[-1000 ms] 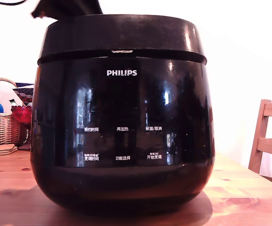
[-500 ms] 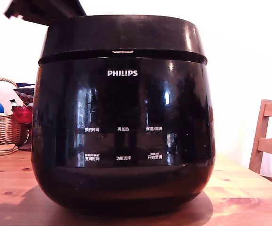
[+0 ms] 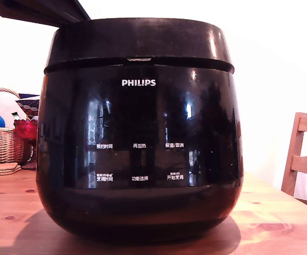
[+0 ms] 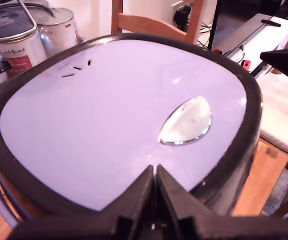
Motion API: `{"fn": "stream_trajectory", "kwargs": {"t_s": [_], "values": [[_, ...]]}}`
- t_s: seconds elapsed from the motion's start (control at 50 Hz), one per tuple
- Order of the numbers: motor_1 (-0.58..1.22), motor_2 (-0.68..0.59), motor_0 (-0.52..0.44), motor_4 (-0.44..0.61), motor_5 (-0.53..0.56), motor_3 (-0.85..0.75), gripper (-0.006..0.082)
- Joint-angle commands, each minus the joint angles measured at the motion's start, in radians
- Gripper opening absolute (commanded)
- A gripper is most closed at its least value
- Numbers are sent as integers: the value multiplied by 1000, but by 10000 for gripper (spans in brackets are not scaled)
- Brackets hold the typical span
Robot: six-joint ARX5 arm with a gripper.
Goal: Close the rice cooker by pressing the lid down with medium force
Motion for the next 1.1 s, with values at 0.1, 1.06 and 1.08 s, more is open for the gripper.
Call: {"fn": "stream_trajectory", "kwargs": {"t_s": [0.1,1.06,1.08], "values": [[26,-63,-3,3,55,-49,-19],[40,-232,-3,45,47,-53,-20],[40,-232,-3,45,47,-57,-20]]}}
